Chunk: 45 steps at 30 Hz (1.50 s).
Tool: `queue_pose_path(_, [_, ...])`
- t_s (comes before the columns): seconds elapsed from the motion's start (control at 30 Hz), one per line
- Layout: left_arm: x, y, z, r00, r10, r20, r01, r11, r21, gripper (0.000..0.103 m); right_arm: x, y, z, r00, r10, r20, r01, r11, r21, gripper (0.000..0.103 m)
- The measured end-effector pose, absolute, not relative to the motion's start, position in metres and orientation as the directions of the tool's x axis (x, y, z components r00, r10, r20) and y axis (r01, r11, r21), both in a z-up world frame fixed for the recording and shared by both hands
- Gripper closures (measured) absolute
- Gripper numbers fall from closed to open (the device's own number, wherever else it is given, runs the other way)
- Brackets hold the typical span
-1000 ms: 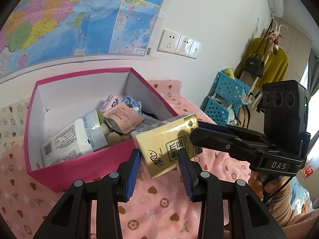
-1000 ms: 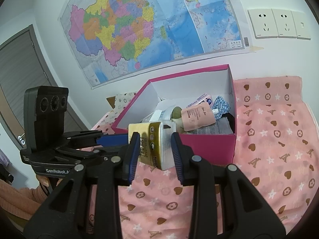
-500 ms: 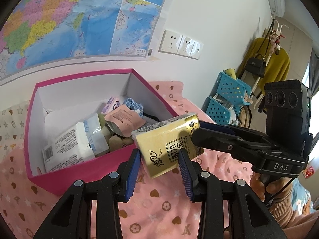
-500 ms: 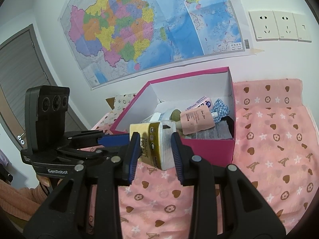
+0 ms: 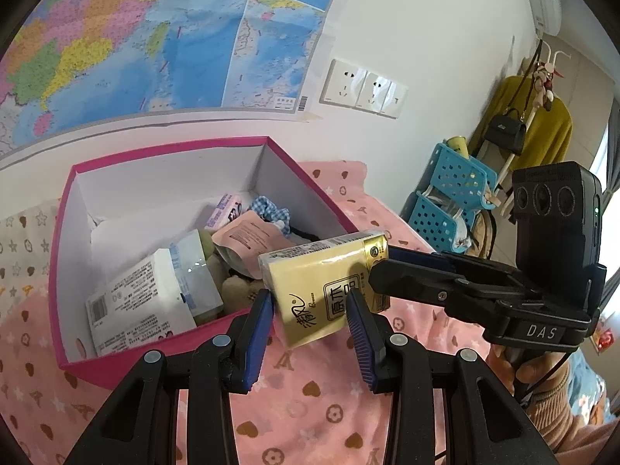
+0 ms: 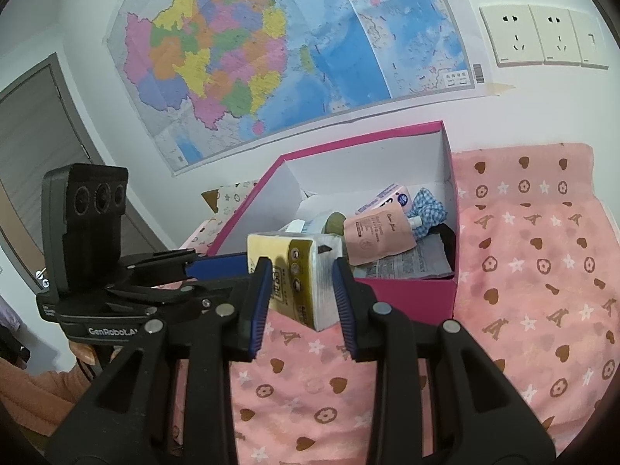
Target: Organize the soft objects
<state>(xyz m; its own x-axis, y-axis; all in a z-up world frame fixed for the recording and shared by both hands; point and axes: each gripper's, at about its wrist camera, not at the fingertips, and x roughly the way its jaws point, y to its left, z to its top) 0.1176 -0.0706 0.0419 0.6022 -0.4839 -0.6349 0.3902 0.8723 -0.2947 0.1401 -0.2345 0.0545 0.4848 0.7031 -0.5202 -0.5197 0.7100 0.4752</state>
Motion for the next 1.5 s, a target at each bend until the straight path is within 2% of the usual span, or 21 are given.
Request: queue_pose_path(1.5, [0.154,-0.071,0.041,0.612,-0.456,-0.646,0.339,0.889,-0.307,0.065,0.188,-0.234,0.042,0.482,0.686,-0.545,-0.473,0.727,0.497,0.068])
